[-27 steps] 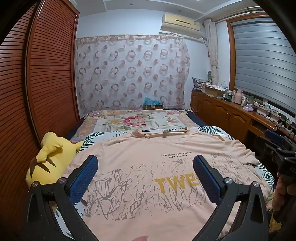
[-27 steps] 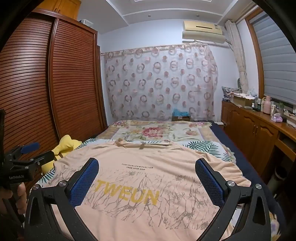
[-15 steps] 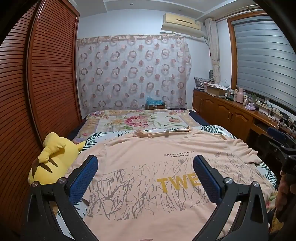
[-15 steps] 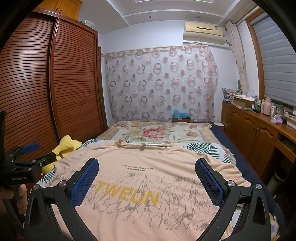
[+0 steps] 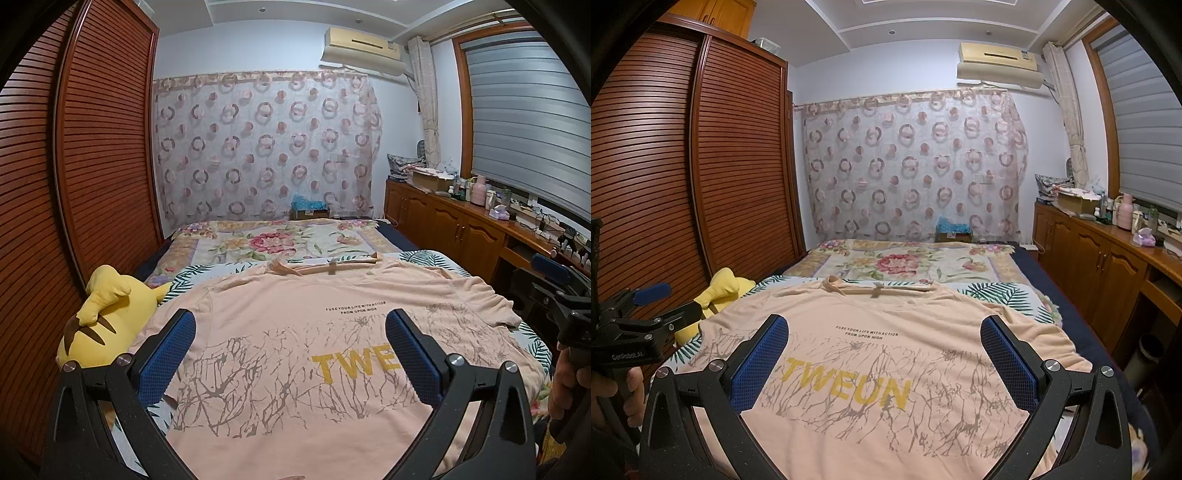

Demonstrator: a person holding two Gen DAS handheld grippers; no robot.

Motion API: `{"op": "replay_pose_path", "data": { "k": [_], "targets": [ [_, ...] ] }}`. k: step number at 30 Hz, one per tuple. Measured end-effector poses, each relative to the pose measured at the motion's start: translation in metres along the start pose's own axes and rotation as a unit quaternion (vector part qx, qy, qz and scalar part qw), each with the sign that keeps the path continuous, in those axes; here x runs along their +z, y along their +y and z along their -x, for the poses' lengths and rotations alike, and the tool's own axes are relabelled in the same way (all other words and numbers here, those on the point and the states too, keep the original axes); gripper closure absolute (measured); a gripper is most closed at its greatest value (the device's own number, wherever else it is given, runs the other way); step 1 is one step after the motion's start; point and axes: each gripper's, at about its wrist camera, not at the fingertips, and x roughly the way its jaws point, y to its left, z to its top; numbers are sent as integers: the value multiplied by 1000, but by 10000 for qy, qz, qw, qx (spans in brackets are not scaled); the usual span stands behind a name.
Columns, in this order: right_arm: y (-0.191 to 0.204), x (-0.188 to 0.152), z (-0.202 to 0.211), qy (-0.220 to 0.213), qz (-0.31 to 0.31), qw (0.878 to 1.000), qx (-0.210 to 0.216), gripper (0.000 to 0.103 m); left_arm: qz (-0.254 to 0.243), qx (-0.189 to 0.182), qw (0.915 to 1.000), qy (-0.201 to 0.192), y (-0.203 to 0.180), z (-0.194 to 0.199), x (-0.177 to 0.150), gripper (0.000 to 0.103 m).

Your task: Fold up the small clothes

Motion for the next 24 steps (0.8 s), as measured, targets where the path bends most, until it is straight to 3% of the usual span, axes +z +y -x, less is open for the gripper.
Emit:
{"op": "replay_pose_path", "data": {
  "k": [24],
  "targets": [
    [2,-2,2,-38,4,10000,-52,0,-38,21,10000,-74,-6,12,9,0]
  ]
}}
